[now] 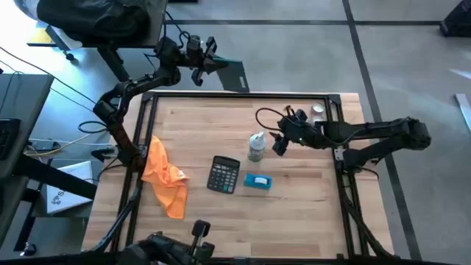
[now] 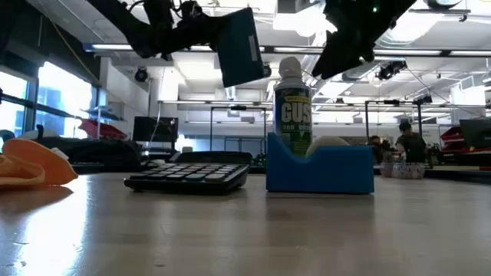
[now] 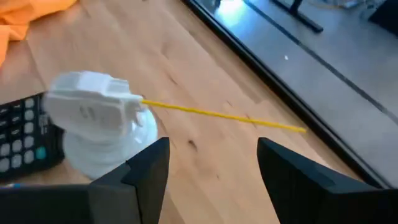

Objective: Apply microfiber cloth
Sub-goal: Spray the back of the cellphone with spray bottle

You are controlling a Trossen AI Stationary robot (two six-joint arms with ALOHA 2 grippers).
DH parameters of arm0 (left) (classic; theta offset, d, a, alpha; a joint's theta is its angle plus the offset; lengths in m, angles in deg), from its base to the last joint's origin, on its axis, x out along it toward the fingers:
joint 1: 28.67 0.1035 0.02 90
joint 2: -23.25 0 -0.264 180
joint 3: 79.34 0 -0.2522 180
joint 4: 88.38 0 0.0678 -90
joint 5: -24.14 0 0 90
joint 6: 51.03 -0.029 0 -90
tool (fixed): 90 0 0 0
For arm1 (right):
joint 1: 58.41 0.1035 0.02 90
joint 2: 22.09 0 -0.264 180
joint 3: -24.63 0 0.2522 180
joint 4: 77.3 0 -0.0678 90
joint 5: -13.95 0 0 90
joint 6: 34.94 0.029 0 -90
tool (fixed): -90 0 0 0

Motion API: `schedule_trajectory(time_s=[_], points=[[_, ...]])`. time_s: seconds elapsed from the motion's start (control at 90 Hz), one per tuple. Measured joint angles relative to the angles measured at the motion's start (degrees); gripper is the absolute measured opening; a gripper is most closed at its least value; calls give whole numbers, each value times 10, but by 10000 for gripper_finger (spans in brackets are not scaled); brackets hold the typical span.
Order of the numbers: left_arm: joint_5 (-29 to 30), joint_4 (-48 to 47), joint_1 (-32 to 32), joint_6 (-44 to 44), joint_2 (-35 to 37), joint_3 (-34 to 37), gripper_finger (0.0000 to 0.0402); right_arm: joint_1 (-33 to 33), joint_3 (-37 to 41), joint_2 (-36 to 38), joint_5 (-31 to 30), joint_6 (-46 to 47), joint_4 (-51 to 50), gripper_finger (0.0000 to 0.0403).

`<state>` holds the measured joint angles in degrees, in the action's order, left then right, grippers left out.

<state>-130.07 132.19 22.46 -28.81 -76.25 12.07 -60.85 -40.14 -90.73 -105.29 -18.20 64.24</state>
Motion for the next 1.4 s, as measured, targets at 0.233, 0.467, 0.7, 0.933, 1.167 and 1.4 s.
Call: schedule_trajectory(time_s=[0.233, 0.467, 0.7, 0.933, 1.167, 1.4], points=[[2, -9, -6, -13, 0, 0, 0, -11, 9, -7, 6, -1, 76, 211], [3, -18, -6, -14, 0, 0, 0, -24, 9, -39, 10, -18, 94, 211], [3, -18, -6, -14, 0, 0, 0, -26, 9, -39, 5, -44, 145, 211], [2, -18, -6, -9, 0, 0, 0, -34, 9, -37, 13, -31, 124, 211], [2, -18, -6, -14, 0, 0, 0, -30, 9, -28, 13, -22, 121, 211], [3, -18, -6, -14, 0, 0, 0, -31, 9, -35, 13, -22, 124, 211]])
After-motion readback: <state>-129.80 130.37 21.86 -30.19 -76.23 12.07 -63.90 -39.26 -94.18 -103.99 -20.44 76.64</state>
